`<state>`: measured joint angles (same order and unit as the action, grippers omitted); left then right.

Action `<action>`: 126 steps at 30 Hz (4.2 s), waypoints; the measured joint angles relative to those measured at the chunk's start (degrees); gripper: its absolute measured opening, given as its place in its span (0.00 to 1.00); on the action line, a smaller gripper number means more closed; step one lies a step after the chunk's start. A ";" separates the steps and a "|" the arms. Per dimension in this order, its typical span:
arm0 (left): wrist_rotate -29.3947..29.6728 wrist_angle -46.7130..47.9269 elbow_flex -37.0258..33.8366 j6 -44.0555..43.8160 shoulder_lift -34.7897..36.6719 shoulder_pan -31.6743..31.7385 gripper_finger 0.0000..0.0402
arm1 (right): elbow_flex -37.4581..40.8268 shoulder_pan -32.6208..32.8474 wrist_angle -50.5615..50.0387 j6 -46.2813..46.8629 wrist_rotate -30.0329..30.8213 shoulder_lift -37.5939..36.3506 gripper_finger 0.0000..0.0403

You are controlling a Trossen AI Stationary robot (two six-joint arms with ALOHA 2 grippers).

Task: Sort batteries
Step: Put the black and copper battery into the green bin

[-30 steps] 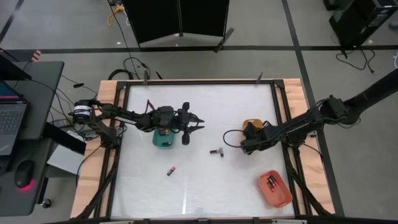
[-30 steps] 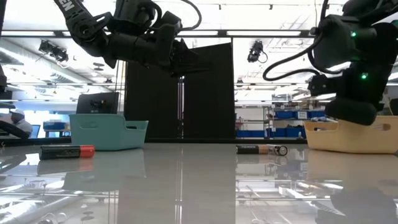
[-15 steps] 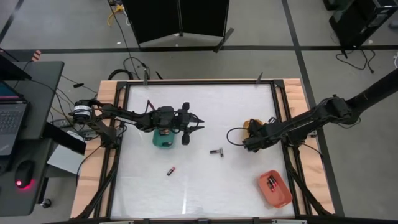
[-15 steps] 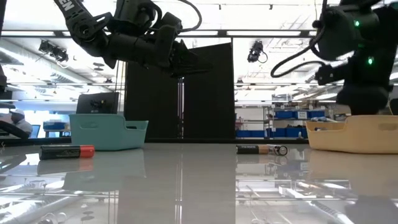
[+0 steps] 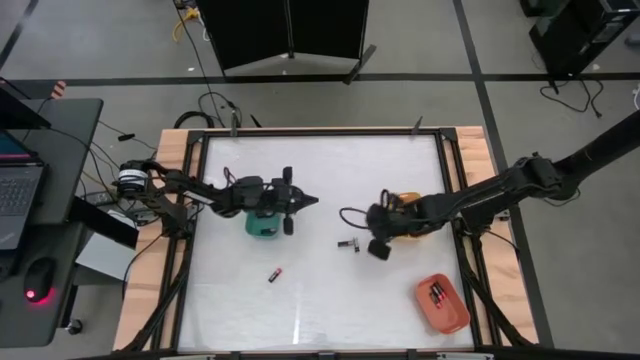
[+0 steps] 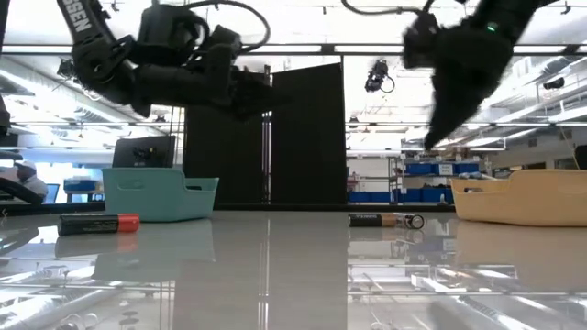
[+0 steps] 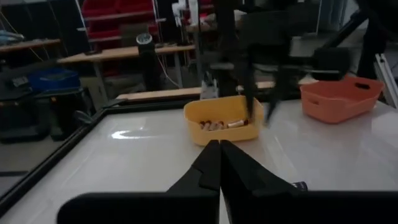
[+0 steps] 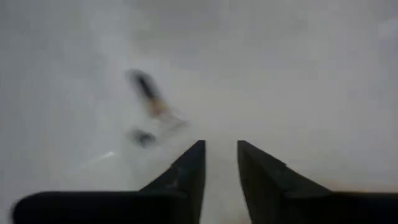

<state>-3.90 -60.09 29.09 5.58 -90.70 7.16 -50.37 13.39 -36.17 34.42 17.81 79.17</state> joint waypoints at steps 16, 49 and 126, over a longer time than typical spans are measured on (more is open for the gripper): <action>-1.49 -4.85 -3.20 -1.36 -0.02 -0.20 0.02 | -3.77 -0.81 16.96 -18.67 -9.64 16.40 0.24; -1.29 -4.70 -3.17 -1.70 -0.02 -0.20 0.02 | -7.81 -4.11 15.37 -22.22 -13.14 23.70 0.06; -12.15 -14.73 -0.51 -3.03 -0.09 -2.72 0.36 | 8.09 -2.21 67.85 -39.13 6.18 6.11 0.15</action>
<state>-16.05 -74.83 28.58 2.55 -90.78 4.43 -42.28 11.18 31.69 -4.71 23.98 85.27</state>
